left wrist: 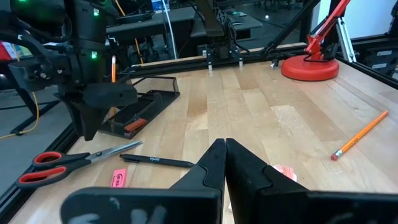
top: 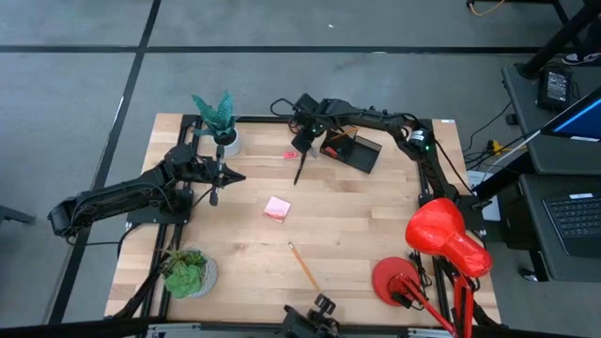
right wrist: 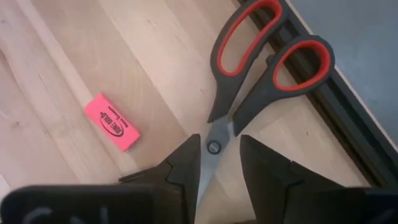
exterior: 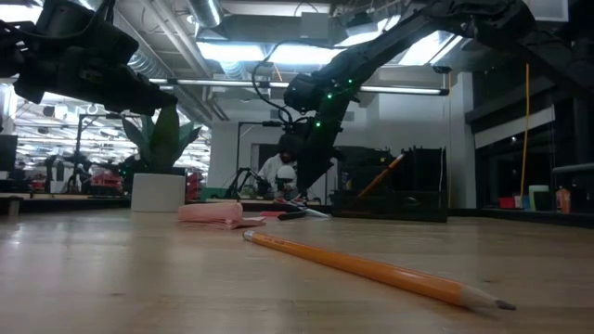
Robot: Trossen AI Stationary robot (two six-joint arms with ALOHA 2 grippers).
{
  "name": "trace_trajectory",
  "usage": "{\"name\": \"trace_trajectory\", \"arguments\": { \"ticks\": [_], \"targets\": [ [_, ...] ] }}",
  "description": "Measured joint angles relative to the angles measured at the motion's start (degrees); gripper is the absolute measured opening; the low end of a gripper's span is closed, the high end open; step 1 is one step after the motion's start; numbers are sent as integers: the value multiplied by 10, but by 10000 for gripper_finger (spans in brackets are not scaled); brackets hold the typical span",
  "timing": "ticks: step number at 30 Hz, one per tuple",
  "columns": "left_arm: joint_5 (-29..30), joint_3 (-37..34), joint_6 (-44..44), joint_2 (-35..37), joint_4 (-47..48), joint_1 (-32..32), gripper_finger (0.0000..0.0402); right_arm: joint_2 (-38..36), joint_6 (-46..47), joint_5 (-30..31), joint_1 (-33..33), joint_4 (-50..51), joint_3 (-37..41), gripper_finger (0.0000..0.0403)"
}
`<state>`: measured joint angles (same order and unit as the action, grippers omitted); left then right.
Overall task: Pick and place office supplies into organizer
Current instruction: Put the black scissors into the black desk organizer
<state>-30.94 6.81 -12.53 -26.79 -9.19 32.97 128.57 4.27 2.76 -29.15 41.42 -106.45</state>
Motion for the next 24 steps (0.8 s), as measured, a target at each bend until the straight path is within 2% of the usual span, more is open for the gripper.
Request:
{"name": "trace_trajectory", "arguments": {
  "ticks": [9, 24],
  "targets": [
    [0, 0, 0, 0, 0, 0, 6, 40, -1, -14, 7, -7, 0, 115],
    [0, 0, 0, 0, 0, 0, 6, 39, 15, -14, 7, -1, -3, 115]
  ]
}}
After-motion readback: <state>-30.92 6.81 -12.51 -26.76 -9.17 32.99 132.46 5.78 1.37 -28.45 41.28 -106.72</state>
